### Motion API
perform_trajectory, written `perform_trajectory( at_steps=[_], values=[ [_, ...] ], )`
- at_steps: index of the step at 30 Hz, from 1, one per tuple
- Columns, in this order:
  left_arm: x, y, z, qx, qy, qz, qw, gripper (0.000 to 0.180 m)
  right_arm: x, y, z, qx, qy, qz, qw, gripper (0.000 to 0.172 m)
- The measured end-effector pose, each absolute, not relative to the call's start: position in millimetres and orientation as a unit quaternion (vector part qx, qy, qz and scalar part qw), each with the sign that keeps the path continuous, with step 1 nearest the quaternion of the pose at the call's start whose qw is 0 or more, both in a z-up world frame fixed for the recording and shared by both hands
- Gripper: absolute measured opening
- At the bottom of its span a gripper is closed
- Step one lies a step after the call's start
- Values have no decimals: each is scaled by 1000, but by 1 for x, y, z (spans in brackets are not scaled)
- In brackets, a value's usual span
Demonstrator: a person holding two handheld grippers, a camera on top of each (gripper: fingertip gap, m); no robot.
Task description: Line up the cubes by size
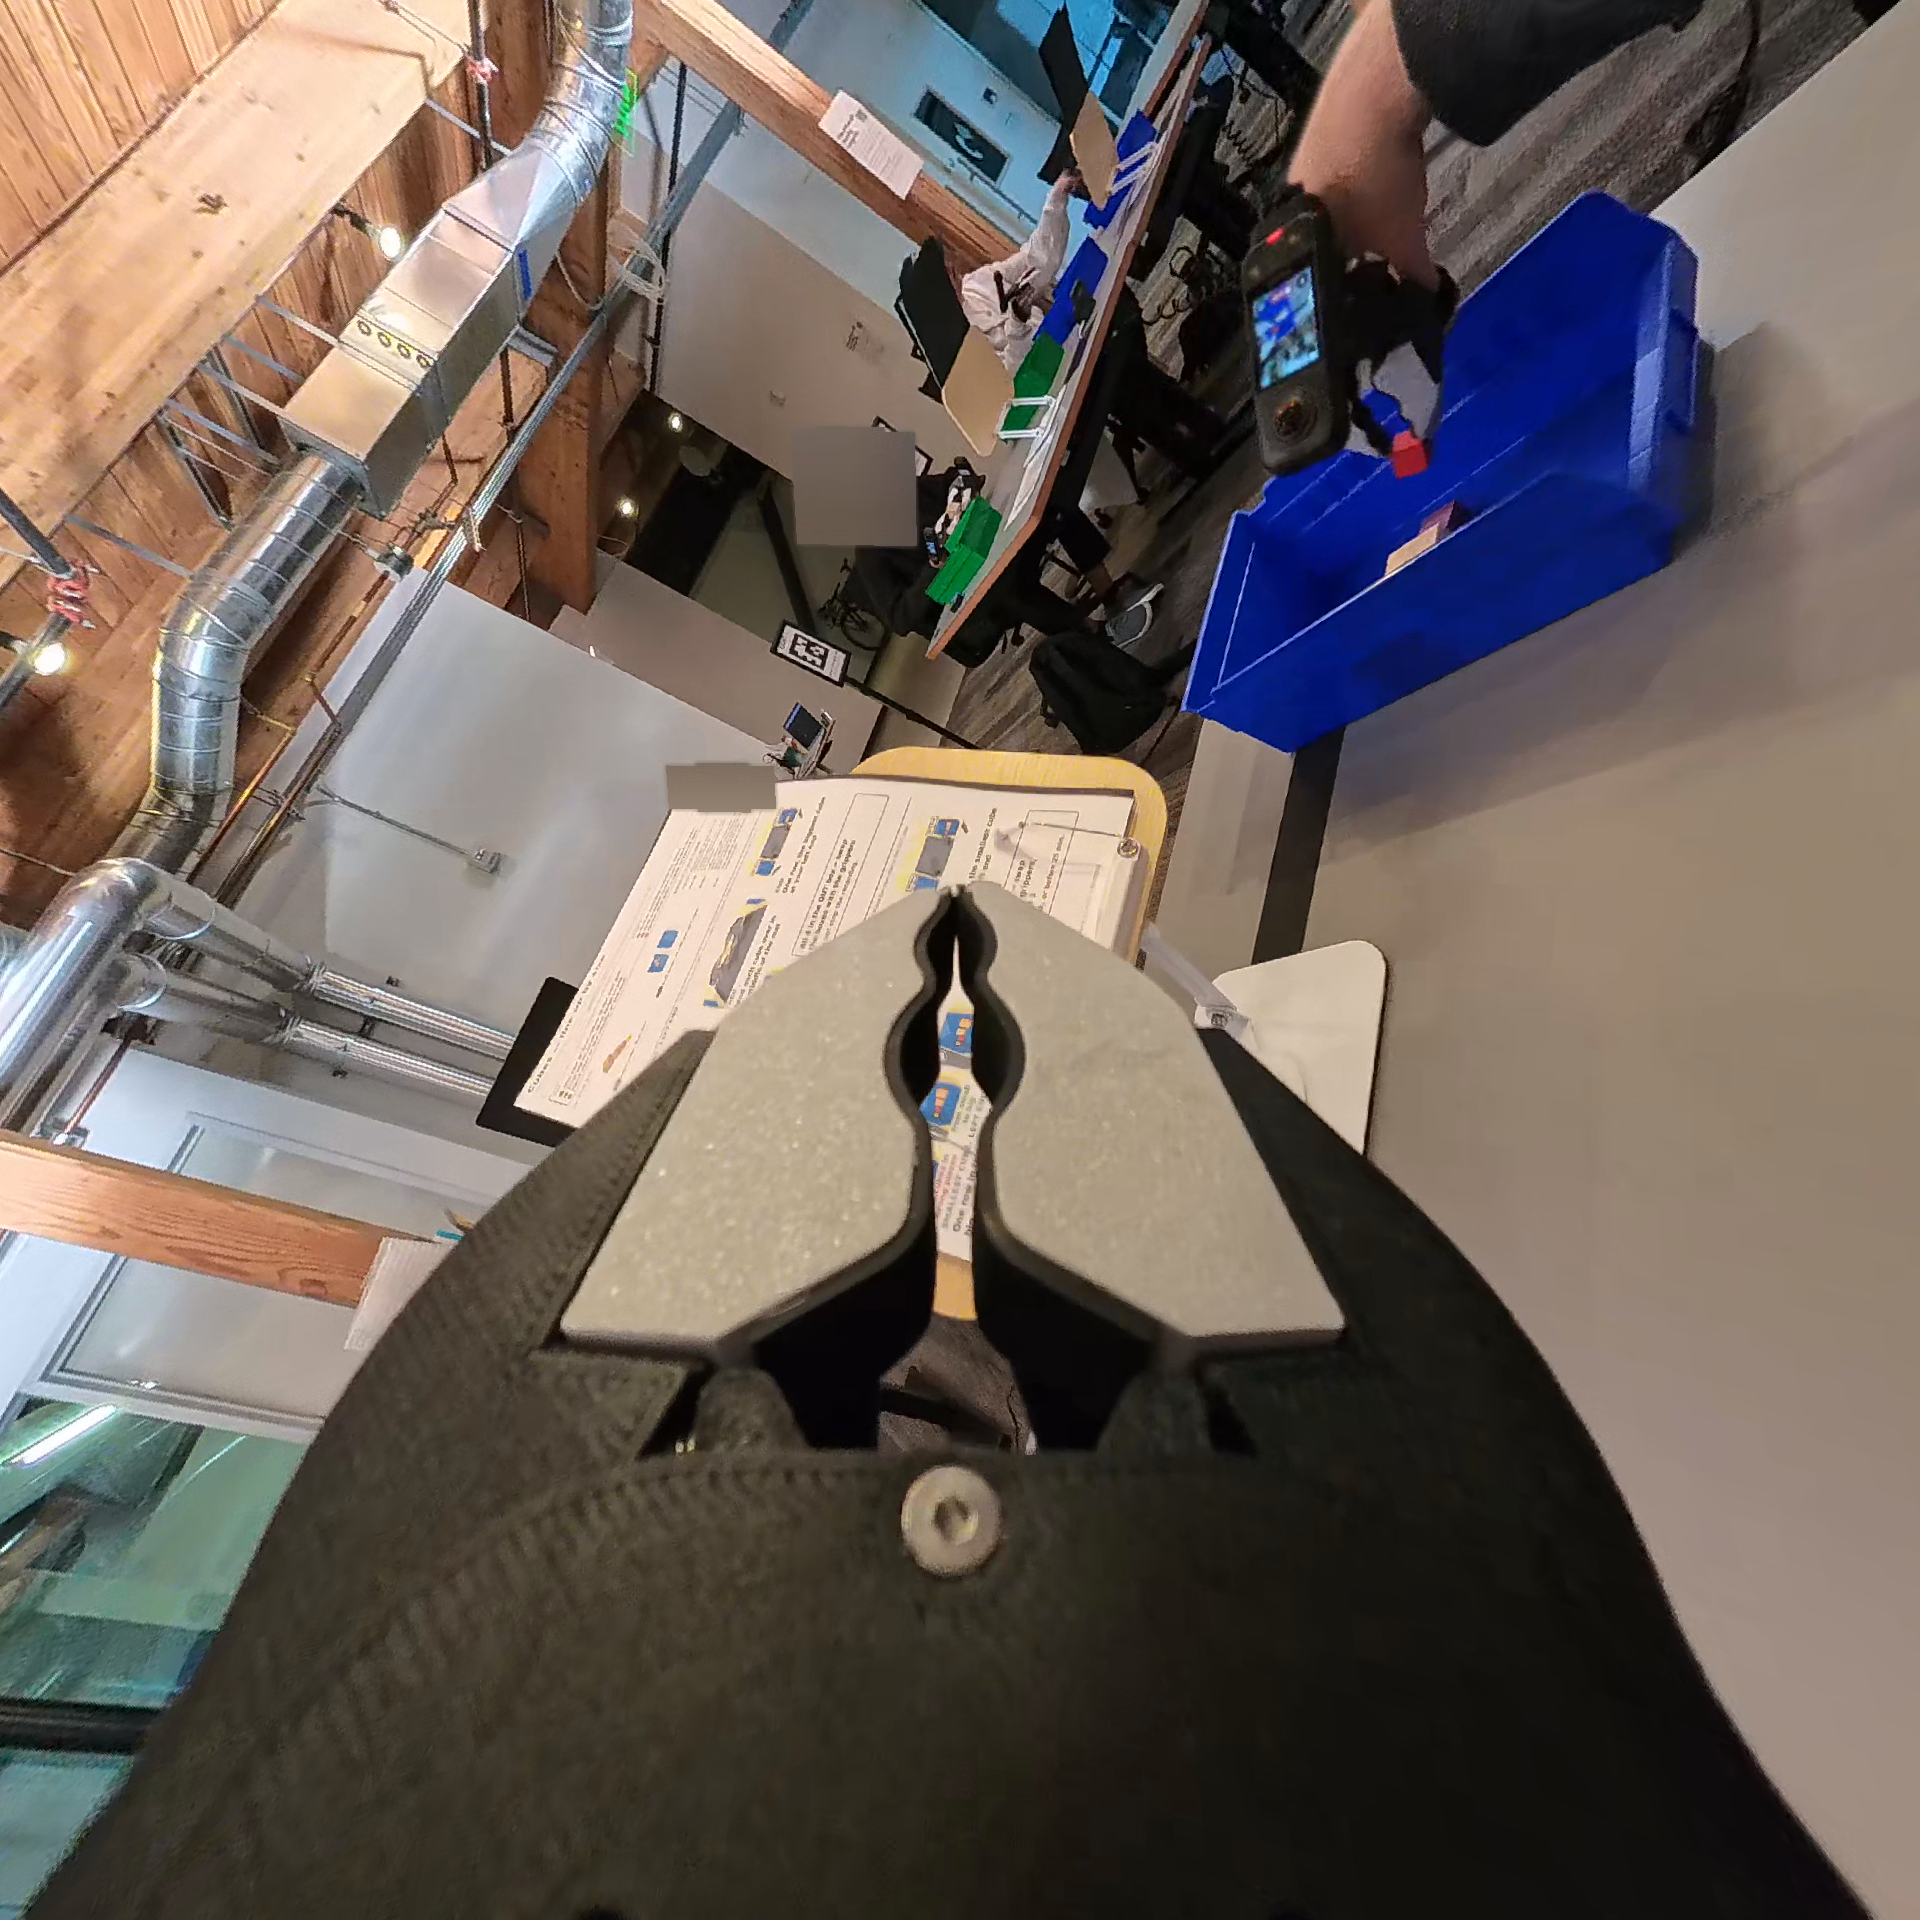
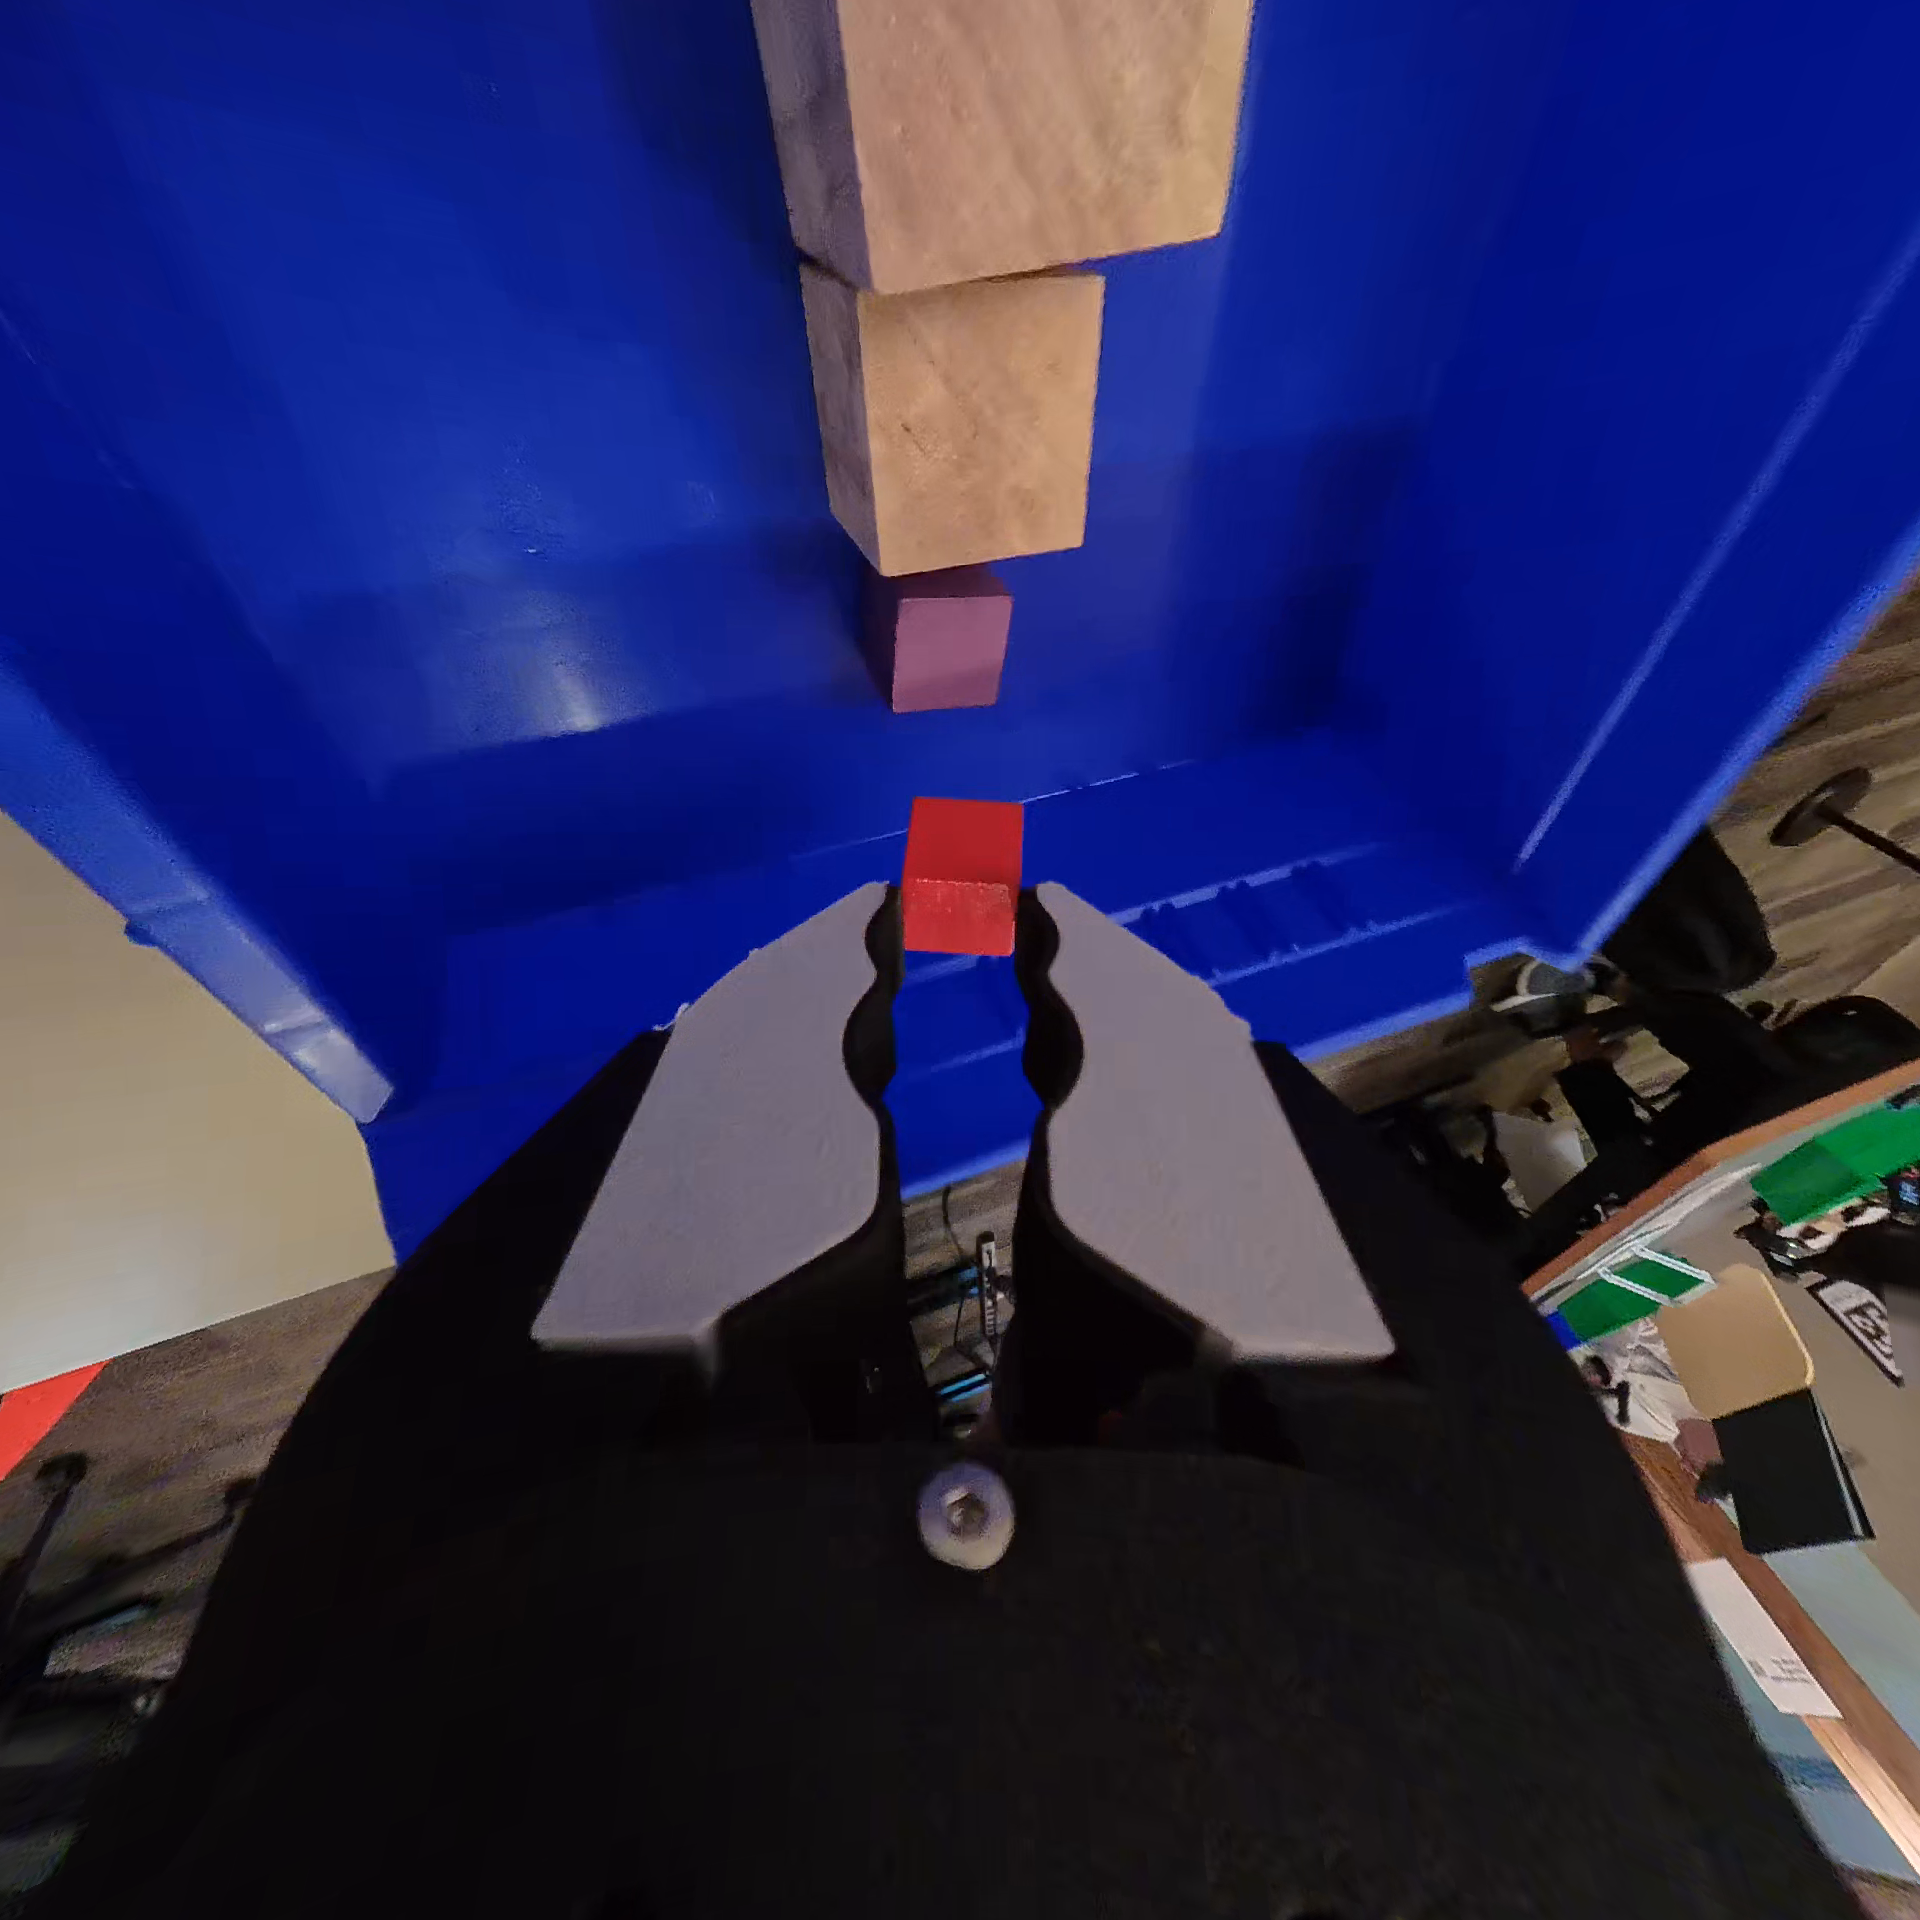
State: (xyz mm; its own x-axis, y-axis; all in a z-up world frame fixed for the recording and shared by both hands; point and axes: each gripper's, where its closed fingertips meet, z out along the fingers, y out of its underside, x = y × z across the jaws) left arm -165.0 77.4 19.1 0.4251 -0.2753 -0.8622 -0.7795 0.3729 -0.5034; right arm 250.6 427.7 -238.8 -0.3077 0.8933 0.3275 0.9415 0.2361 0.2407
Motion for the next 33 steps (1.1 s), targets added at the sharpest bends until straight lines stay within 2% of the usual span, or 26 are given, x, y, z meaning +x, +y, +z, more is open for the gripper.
perform_trajectory(
  at_steps=[9,22,24,25,28,33],
  values=[
    [-165,84,13,-535,505,195,648,0,261,439,-278,-564,-794,-225,-25,20],
    [-161,91,2,-547,518,194,628,0,264,451,-298,-562,-793,-231,-43,21],
    [-160,92,0,-548,521,192,626,0,264,453,-296,-568,-788,-235,-37,35],
    [-160,92,0,-548,521,192,625,0,265,454,-293,-570,-785,-239,-34,36],
    [-162,93,0,-551,517,198,624,0,260,452,-275,-582,-776,-243,1,36],
    [-172,96,4,-568,493,206,626,3,227,432,-203,-590,-739,-274,178,32]
  ],
)
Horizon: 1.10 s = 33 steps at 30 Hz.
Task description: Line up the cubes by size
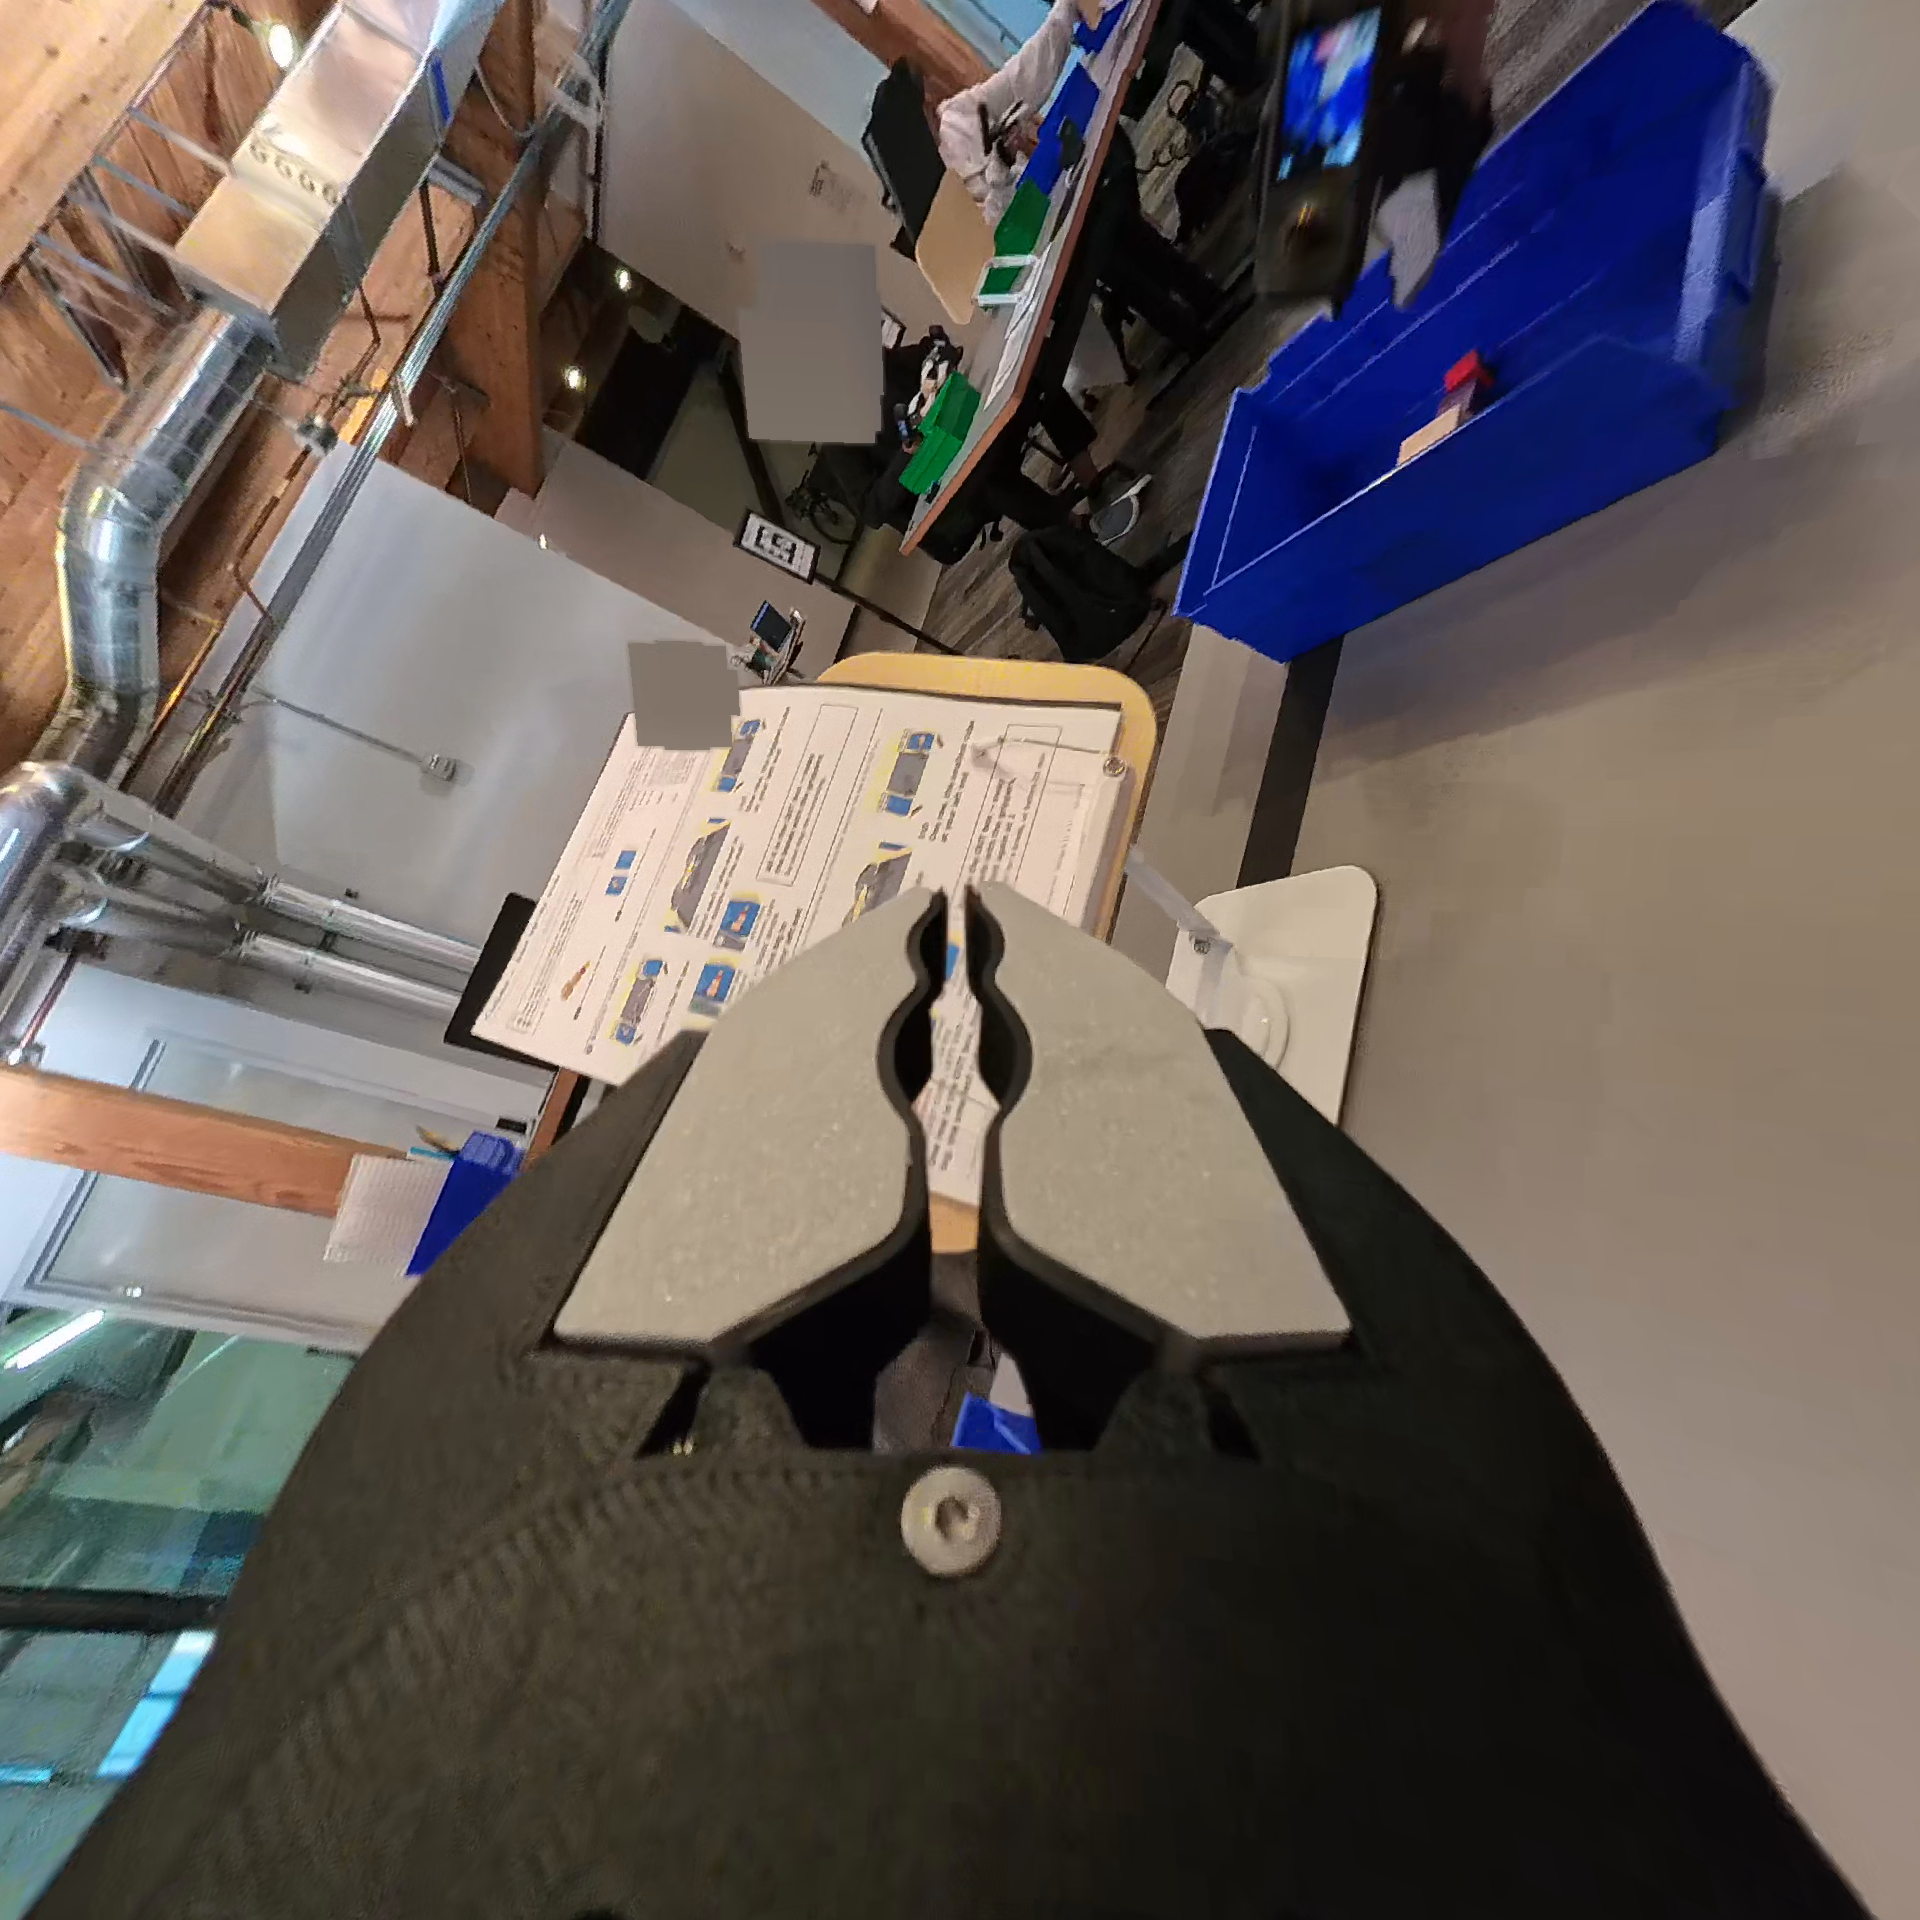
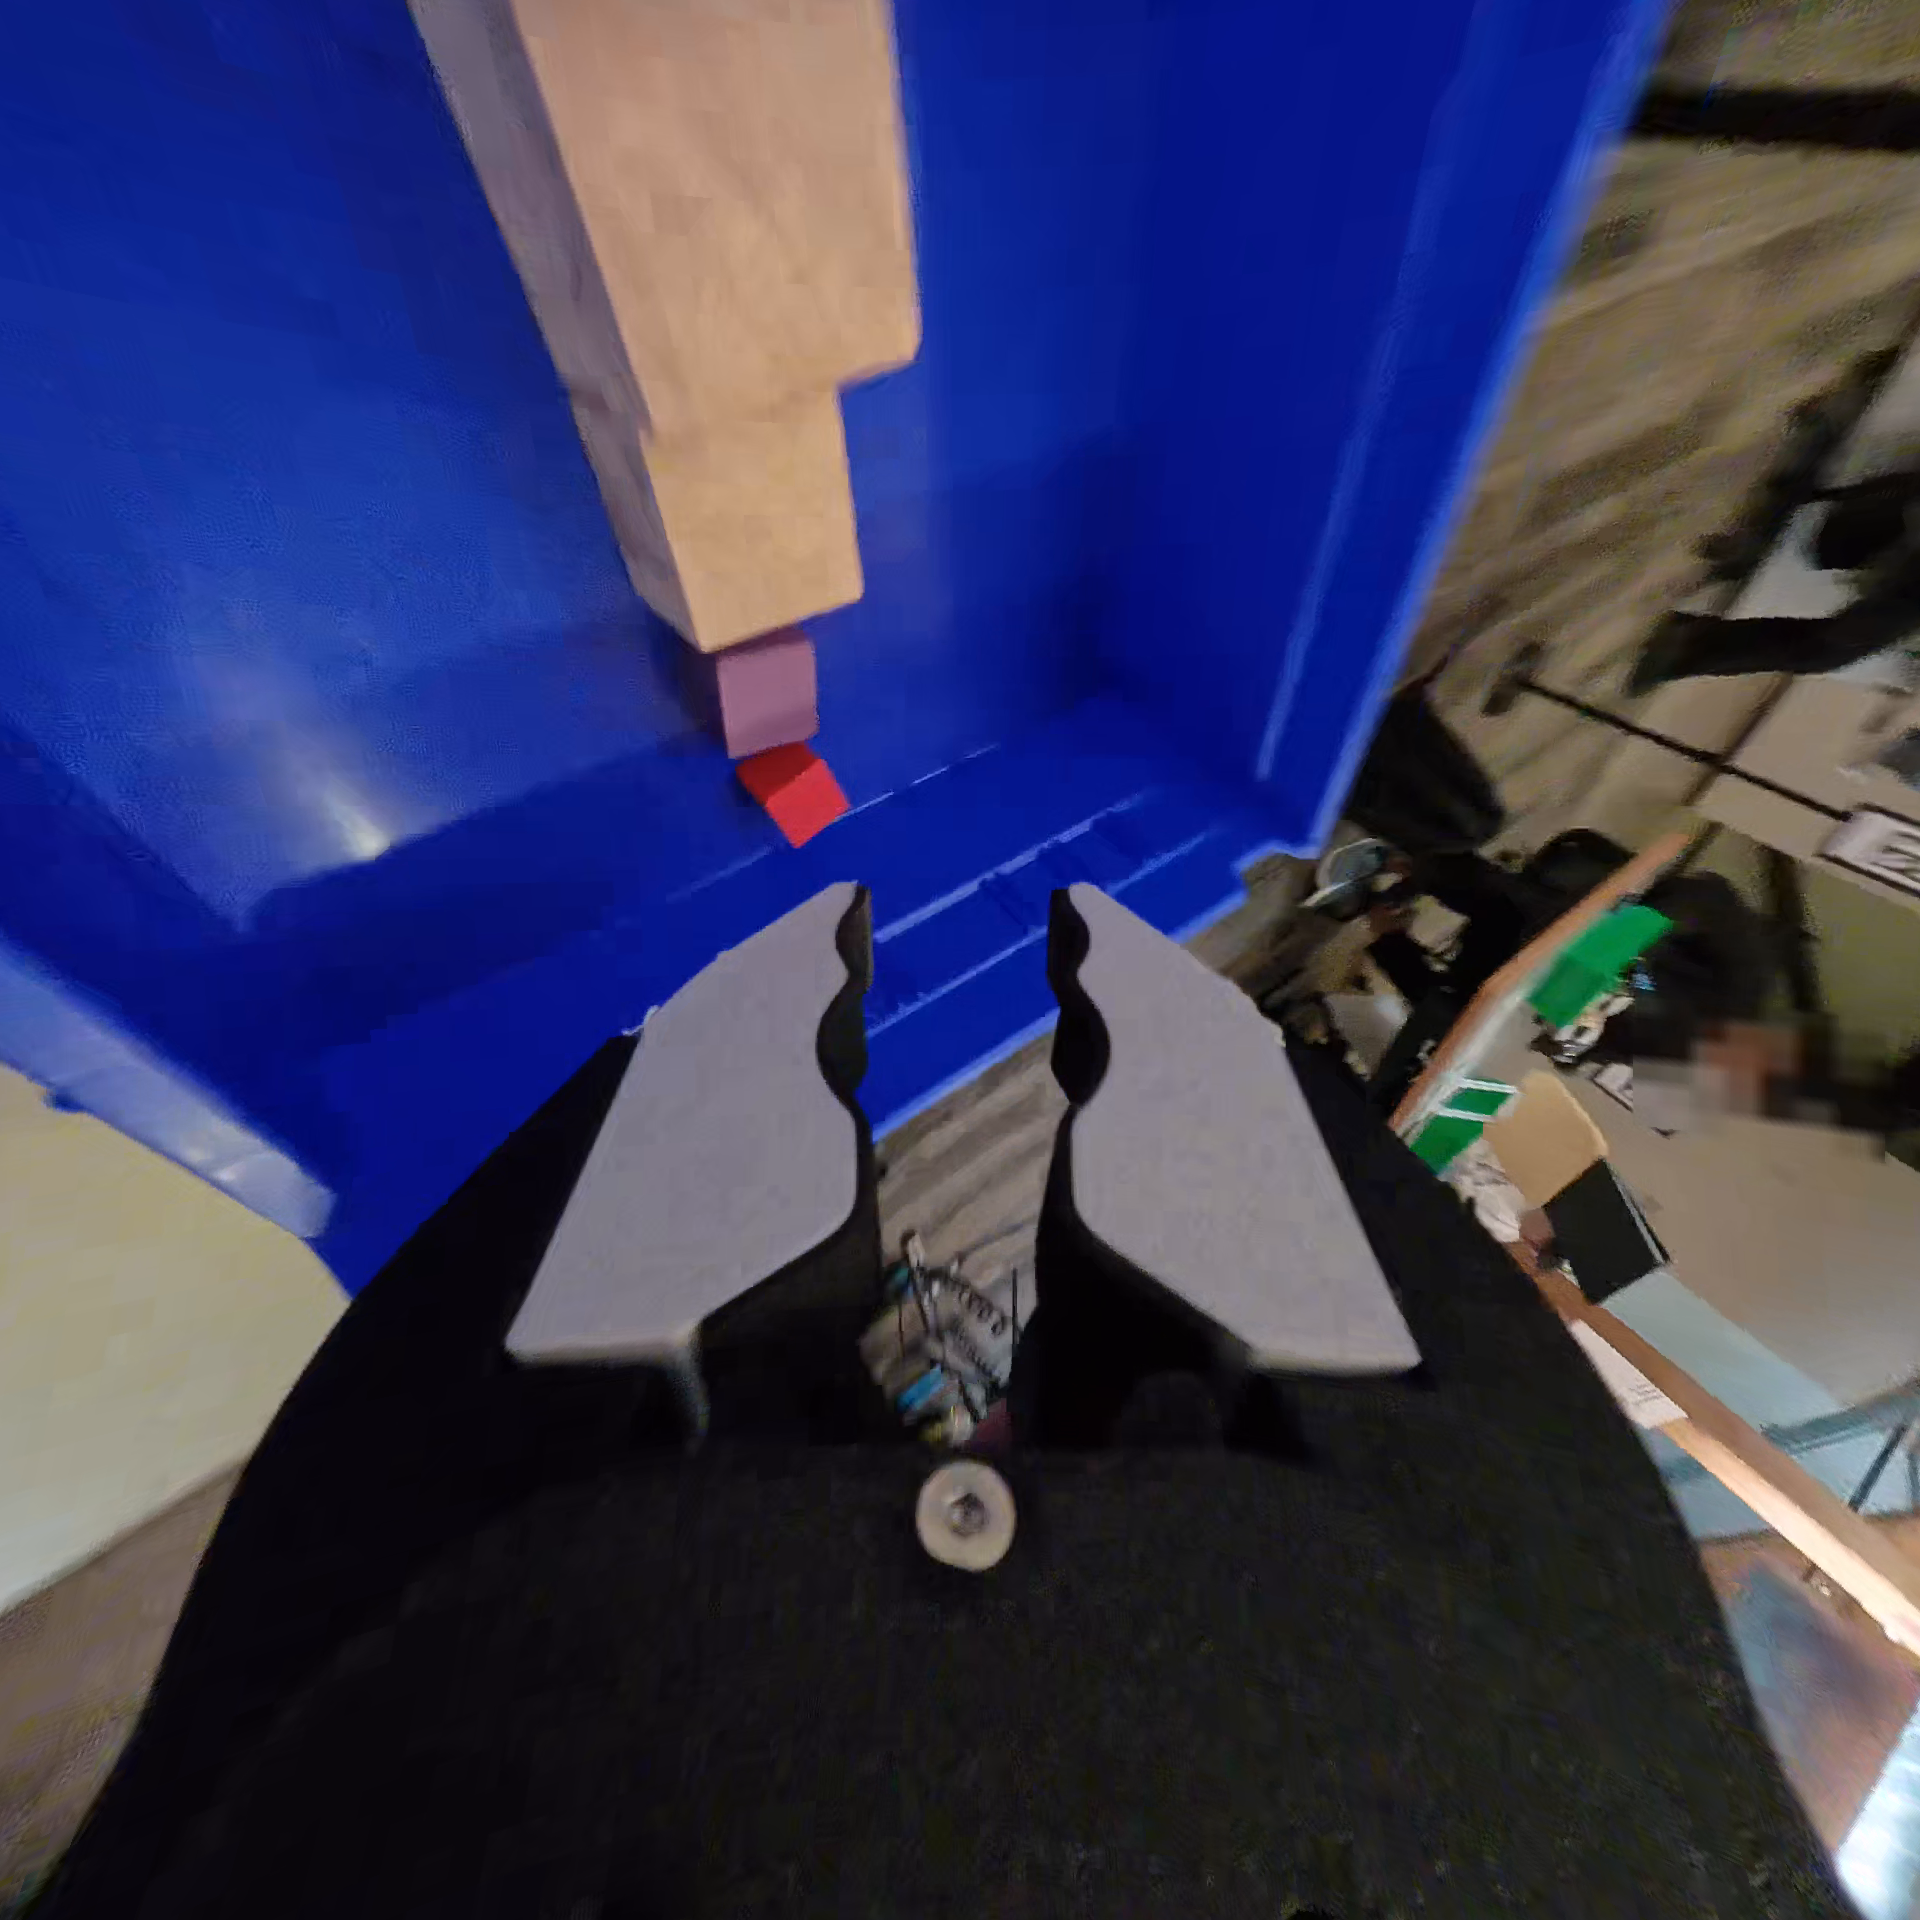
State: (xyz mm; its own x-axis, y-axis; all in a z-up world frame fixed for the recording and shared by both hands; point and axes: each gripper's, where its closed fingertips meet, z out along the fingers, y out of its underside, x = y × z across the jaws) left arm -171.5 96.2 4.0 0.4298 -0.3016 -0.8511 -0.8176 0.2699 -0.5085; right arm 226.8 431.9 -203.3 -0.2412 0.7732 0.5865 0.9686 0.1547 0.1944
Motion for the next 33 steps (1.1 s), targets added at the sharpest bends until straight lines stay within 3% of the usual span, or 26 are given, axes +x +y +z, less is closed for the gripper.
perform_trajectory(
  at_steps=[5,12,15,18,27,33],
  values=[
    [-184,102,-19,-618,468,199,599,16,190,363,-158,-552,-726,-280,300,31],
    [-217,111,-91,-717,373,191,557,34,108,257,-135,-535,-682,-105,488,32],
    [-221,114,-128,-749,312,145,566,41,68,223,-149,-525,-670,-39,523,31],
    [-201,117,-182,-790,284,36,542,68,22,197,-168,-530,-647,42,547,32],
    [-192,142,-243,-793,245,82,552,71,-55,194,-220,-557,-547,141,609,32],
    [-198,147,-278,-824,252,127,492,82,-67,183,-256,-533,-586,104,601,32]
  ],
)
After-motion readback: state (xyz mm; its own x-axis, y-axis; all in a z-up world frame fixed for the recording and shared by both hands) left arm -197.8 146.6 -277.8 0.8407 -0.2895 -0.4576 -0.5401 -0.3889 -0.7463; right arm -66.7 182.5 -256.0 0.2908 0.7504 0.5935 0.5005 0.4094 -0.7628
